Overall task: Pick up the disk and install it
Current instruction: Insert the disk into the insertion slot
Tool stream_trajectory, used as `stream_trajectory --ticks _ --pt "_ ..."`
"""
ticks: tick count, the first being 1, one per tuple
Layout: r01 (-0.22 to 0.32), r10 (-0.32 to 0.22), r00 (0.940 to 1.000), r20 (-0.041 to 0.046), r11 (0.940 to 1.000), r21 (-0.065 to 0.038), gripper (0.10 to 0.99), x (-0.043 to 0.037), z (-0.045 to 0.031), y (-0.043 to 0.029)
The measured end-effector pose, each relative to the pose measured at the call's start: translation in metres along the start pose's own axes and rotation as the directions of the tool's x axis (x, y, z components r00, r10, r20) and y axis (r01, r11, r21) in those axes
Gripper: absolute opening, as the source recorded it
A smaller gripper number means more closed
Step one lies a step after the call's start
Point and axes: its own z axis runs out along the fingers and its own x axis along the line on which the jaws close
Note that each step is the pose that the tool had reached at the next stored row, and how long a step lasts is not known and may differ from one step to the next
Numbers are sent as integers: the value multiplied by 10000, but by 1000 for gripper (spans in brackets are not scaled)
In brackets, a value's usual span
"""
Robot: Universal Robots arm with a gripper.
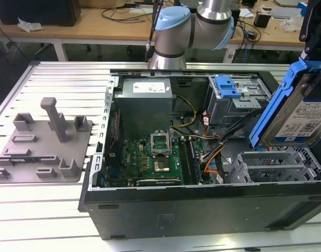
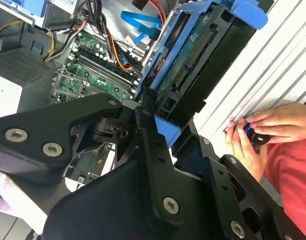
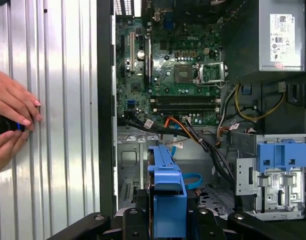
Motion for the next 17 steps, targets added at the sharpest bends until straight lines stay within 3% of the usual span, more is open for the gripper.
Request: stream_trajectory --ticks 17 --pt "446 -446 9990 3 9990 -20 369 -14 28 -2"
